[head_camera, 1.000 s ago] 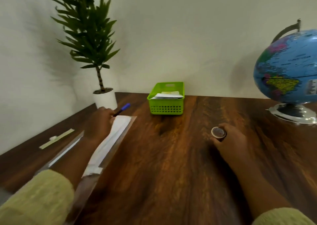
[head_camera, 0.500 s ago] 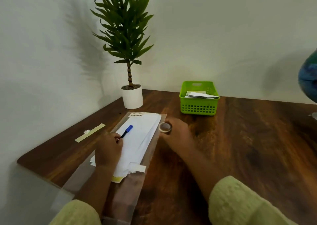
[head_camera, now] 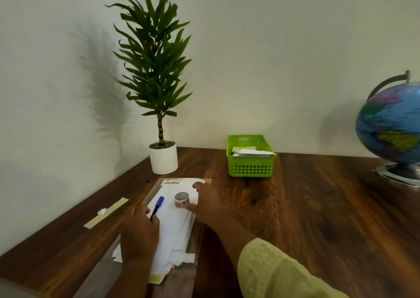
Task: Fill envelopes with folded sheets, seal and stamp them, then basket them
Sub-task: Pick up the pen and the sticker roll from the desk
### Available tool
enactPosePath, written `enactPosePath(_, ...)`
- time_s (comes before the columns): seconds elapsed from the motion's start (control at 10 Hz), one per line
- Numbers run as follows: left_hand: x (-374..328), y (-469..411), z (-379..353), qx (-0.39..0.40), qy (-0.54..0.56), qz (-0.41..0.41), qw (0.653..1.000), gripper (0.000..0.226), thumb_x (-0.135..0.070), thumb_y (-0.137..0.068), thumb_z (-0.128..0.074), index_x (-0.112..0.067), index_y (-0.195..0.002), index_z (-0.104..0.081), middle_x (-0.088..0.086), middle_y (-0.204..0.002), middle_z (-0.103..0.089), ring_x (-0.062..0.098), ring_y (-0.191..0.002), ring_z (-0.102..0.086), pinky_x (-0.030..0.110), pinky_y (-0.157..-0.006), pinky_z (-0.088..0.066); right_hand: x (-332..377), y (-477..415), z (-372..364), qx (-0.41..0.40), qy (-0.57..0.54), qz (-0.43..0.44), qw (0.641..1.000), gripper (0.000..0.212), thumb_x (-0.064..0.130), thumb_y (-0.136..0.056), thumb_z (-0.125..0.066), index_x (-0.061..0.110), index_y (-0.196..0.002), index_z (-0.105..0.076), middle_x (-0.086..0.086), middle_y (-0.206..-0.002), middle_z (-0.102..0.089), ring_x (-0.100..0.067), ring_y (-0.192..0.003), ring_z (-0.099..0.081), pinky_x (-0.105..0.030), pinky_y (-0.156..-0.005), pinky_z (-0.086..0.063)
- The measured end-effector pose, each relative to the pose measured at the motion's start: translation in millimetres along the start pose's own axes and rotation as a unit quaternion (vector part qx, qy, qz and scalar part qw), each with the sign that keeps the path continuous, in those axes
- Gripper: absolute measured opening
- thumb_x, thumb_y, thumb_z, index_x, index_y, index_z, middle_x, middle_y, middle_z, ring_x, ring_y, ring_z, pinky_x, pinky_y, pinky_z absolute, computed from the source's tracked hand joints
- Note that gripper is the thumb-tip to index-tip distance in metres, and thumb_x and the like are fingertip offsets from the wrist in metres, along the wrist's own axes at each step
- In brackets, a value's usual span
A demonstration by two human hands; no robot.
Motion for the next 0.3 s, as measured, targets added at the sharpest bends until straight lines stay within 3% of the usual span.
enactPosePath(0.1,-3.6,-0.6,2.9,-0.017,0.002,-0.029,0.999,0.027,-0.017,-0.082,-0.065,0.003,-0.100,-0.063,0.019,-0.092,-0.065,0.029,-0.079,-0.062,0.038,-0.067,-0.055,-22.6,31.1,51.5,-0.069,0.063,0.030,0.995,0.058,0.032,-0.091,-0.055,0.012,-0.141,-0.033,-0.008,-0.150,-0.031,-0.022,-0.138,-0.026,-0.023,-0.109,-0.015)
enactPosePath(0.2,-10.4,6.0,6.6,-0.021,-0.042,-0.092,0.995,0.026,-0.011,-0.075,-0.072,0.004,-0.093,-0.062,0.021,-0.086,-0.065,0.030,-0.073,-0.060,0.038,-0.060,-0.052,-49.1,68.3,121.4,-0.135,0.128,0.024,0.982,0.063,0.035,-0.088,-0.057,0.013,-0.142,-0.032,-0.008,-0.149,-0.032,-0.022,-0.137,-0.029,-0.028,-0.110,-0.021)
enactPosePath(0.3,-20.2,0.7,13.3,-0.058,-0.148,-0.148,0.976,0.050,-0.005,-0.063,-0.079,0.008,-0.107,-0.060,0.029,-0.108,-0.062,0.044,-0.098,-0.059,0.058,-0.084,-0.047,-68.4,104.8,191.4,-0.188,0.248,0.039,0.950,0.066,0.036,-0.087,-0.056,0.011,-0.142,-0.029,-0.009,-0.151,-0.029,-0.022,-0.140,-0.022,-0.031,-0.114,-0.018)
Point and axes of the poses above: each hand's wrist, its own y-axis away from the middle knuckle, its own z-axis out of the back of the hand, x = y × z, the point moved 4 cm from there along -y, towards the middle knuckle
